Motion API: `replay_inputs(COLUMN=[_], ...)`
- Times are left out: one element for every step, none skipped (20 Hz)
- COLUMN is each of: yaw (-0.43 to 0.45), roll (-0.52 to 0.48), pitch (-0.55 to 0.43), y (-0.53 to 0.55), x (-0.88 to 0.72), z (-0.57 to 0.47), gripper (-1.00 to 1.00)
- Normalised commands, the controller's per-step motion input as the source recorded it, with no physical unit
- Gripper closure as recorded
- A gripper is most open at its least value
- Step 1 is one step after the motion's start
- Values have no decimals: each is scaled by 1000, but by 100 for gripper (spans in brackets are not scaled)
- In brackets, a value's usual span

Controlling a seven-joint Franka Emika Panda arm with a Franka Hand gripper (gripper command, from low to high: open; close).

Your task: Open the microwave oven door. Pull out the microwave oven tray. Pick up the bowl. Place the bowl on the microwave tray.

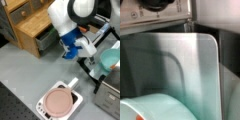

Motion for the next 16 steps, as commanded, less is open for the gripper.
replay_inputs(yaw=[-26,-24,-27,-38,-44,-44,-42,-36,-39,-35,-42,-47,-53,-58,-61,-67], roll=[0,2,5,11,15,16,21,31,32,32,41,43,42,39,41,39], pitch=[115,108,105,108,111,107,112,121,140,140,159,164,164,160,156,150], y=[236,220,216,217,224,219,225,234,245,243,253,266,282,304,325,348], x=[63,68,75,81,81,80,72,52,28,10,-7,-19,-28,-33,-30,-22], z=[173,161,157,164,181,188,205,229,262,273,294,315,325,331,332,337], gripper=[-100,-100,-100,-100,-100,-100,-100,-100,-100,-100,-100,-100,-100,-100,-100,-100])
